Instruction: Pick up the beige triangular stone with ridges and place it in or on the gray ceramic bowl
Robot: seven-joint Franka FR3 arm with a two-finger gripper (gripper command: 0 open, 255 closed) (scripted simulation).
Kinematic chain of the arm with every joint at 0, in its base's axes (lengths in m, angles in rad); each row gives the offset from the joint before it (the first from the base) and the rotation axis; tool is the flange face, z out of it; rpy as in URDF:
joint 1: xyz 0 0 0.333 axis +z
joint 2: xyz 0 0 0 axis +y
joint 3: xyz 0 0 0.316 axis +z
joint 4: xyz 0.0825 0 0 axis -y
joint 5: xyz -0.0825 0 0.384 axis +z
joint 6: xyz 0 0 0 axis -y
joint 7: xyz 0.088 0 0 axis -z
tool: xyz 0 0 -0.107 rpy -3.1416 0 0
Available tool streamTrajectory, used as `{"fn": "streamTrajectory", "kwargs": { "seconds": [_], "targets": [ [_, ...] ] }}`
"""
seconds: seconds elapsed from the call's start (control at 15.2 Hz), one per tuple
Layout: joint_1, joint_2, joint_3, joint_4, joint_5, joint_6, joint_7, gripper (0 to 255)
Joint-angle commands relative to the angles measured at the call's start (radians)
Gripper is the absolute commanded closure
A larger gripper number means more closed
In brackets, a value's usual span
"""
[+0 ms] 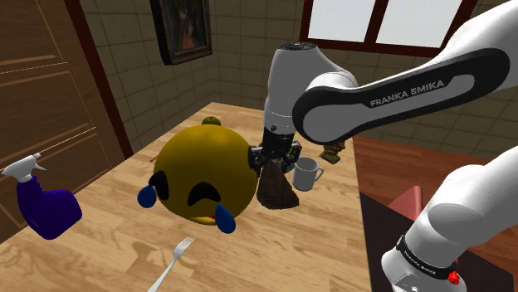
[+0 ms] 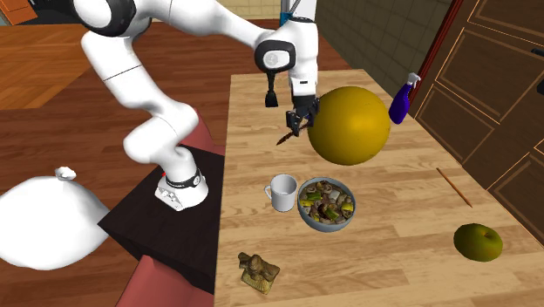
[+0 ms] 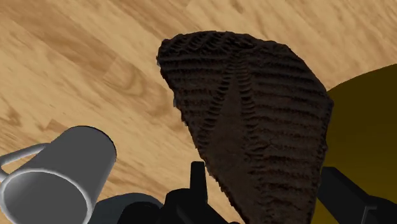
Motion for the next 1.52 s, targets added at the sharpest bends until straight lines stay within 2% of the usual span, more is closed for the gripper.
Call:
{"fn": "streamTrajectory", "kwargs": {
  "seconds": [0.0,0.46,0.99,1.19,1.45],
  "targets": [
    [-0.026,0.018,-0.035,0.008,-0.017,0.003,-0.048,255],
    [-0.116,0.132,-0.121,0.088,-0.092,0.026,-0.172,255],
    [-0.207,0.305,-0.199,0.249,-0.175,0.025,-0.288,255],
    [-0.233,0.378,-0.225,0.328,-0.203,0.014,-0.326,255],
    [-0.235,0.4,-0.226,0.311,-0.214,0.052,-0.322,255]
  ]
}}
